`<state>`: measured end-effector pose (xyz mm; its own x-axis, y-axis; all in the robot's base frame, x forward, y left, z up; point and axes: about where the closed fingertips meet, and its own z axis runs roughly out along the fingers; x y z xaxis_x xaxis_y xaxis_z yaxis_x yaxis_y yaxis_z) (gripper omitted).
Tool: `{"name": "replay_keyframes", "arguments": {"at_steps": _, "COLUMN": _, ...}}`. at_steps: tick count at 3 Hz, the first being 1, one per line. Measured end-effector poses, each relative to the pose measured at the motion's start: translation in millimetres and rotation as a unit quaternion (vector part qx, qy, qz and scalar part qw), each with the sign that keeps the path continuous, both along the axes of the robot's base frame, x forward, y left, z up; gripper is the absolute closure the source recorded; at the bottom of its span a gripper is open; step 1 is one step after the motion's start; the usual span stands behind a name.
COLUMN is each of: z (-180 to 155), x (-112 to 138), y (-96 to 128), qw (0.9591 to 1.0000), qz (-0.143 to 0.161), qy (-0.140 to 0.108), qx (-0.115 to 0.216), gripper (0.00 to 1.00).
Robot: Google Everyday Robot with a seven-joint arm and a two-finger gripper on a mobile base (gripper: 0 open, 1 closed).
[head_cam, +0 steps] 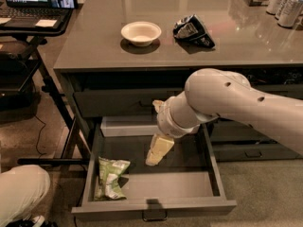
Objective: Pick green jalapeno chip bag from middle drawer and place on counter
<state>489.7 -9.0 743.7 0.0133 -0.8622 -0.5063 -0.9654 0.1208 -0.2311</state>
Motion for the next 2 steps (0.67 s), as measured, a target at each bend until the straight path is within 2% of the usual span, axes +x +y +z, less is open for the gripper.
{"name": "replay_keyframes", "arguments": {"at_steps": 1, "z": -6.3, "x": 3.9, "y": 3.1, "qw": 1.0000, "qz": 0.005, "qy": 0.002, "qx": 0.007, "gripper": 0.00}}
{"name": "replay_keyframes", "arguments": {"at_steps": 2, "z": -46.1, "x": 21.0, "y": 11.9, "qw": 0.9999, "qz": 0.007, "qy": 0.006, "qx": 0.011, "gripper": 0.00}}
